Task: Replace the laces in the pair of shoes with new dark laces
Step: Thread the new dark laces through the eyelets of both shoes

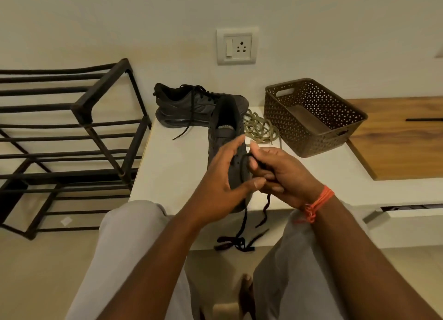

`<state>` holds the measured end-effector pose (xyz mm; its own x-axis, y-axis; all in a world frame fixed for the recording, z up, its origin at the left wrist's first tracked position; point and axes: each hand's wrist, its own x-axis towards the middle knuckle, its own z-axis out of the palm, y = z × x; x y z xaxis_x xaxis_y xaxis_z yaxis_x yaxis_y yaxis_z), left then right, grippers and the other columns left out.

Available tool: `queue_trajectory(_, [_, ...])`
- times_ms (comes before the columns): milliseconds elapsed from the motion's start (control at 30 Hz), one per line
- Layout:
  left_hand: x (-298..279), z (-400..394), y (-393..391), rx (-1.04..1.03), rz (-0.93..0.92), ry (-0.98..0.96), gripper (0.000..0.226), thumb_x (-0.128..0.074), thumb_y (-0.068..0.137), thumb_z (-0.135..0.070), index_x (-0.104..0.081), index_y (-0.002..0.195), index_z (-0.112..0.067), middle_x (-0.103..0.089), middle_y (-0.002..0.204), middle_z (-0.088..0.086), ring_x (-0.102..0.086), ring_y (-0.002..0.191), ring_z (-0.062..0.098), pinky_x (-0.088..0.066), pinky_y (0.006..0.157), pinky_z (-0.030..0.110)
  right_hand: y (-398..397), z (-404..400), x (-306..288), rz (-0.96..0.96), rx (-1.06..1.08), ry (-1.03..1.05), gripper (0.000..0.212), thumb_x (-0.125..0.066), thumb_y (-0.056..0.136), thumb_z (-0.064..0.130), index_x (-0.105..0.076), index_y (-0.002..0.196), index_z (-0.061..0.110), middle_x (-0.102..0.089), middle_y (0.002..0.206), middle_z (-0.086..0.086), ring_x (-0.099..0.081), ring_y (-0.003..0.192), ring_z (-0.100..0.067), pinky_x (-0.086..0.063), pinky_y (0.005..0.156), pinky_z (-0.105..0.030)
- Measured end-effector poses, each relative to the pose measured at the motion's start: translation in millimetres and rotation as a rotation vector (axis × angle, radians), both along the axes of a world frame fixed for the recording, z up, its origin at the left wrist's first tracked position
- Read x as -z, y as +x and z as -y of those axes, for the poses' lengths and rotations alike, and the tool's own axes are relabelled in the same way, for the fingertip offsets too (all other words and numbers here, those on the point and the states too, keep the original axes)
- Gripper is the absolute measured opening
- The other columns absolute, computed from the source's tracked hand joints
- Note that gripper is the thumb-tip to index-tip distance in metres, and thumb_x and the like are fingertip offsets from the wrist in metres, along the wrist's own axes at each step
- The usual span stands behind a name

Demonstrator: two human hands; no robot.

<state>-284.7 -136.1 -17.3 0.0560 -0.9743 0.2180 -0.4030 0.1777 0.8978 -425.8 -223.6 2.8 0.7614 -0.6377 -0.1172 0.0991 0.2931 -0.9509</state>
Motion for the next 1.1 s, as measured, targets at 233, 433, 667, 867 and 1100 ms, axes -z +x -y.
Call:
queue_trajectory(233, [-12, -7, 22, -0.062, -0.301, 0.132, 0.013, -0.061, 0.091, -0.018, -0.062, 0.101, -0.010, -0.069, 0.075, 0.006, -0.066, 0.067, 0.018, -0.059, 0.070, 0.035, -13, 17, 10, -0.062, 0.323, -0.142, 0.044, -0.050, 0.096, 0.039, -0.045, 0.062, 0.011, -0.022, 0.049, -0.001, -0.020, 0.037, -0.010, -0.017, 0.037, -0.019])
queue_trajectory(433, [-15, -9, 2, 0.054, -0.242, 0.298, 0.037, -0.061, 0.084, -0.040, -0.058, 0.113, -0.017, -0.069, 0.086, 0.005, -0.062, 0.064, 0.012, -0.050, 0.055, 0.021, 1, 2, 13, 0.006, 0.145, -0.186, 0.024, -0.057, 0.088, 0.023, -0.058, 0.106, 0.007, -0.043, 0.055, -0.003, -0.030, 0.039, -0.007, -0.021, 0.040, -0.018])
queue_trajectory(667, [-13, -5, 65, -0.818, -0.443, 0.034, 0.020, -0.053, 0.098, -0.031, -0.068, 0.095, -0.017, -0.051, 0.063, -0.003, -0.045, 0.059, 0.007, -0.039, 0.055, 0.022, -21, 18, 9, -0.143, 0.256, -0.371, 0.011, -0.064, 0.087, 0.010, -0.069, 0.092, 0.002, -0.064, 0.065, -0.010, -0.034, 0.042, -0.009, -0.028, 0.040, -0.016])
queue_trajectory(867, [3, -5, 84, -0.938, -0.220, 0.077, 0.011, -0.055, 0.097, -0.027, -0.062, 0.103, -0.022, -0.062, 0.098, -0.004, -0.060, 0.097, 0.016, -0.052, 0.092, 0.042, -31, 24, 5, -0.140, 0.283, -0.285, 0.012, -0.066, 0.082, 0.010, -0.065, 0.093, 0.004, -0.060, 0.062, -0.008, -0.040, 0.042, -0.010, -0.030, 0.040, -0.018])
queue_trajectory(1100, [9, 1, 40, -0.586, 0.121, 0.076, 0.022, -0.065, 0.090, -0.027, -0.061, 0.113, -0.025, -0.060, 0.097, -0.008, -0.055, 0.075, 0.010, -0.041, 0.061, 0.013, 0, 12, 4, 0.300, 0.294, 0.228, 0.017, -0.059, 0.079, 0.005, -0.064, 0.095, 0.006, -0.062, 0.071, -0.004, -0.057, 0.058, -0.006, -0.050, 0.054, -0.013])
